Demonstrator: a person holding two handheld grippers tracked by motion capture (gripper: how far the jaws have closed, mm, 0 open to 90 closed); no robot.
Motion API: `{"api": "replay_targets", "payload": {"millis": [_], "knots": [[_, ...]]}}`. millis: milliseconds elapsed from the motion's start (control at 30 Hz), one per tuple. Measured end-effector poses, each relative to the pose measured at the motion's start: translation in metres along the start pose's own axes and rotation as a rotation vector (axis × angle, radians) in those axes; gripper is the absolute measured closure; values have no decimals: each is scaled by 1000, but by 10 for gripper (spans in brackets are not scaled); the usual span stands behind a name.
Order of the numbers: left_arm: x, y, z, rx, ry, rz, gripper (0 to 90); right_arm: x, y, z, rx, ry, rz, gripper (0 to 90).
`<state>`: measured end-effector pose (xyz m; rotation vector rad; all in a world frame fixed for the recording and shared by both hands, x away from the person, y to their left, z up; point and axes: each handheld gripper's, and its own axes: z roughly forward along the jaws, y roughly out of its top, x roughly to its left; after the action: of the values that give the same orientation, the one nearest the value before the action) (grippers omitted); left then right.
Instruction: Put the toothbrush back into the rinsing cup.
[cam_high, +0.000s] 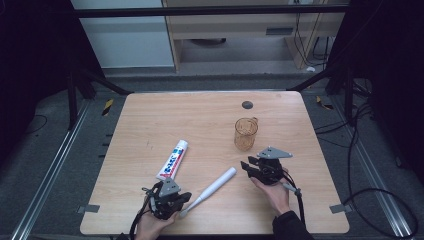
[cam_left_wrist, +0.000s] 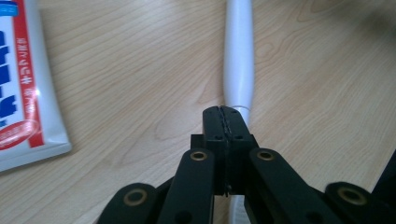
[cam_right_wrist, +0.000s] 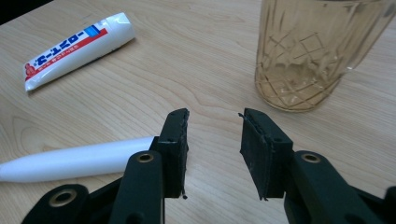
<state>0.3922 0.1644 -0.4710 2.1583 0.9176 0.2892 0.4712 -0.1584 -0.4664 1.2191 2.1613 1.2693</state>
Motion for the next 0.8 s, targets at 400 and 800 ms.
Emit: {"api": "replay_targets", "payload": {"millis": [400,800], "knots": [[-11,2,5,12,-35,22,895,9,2,27,23,17,-5,744],[-19,0,11,52,-55,51,896,19,0,48,71,35,-35,855]]}}
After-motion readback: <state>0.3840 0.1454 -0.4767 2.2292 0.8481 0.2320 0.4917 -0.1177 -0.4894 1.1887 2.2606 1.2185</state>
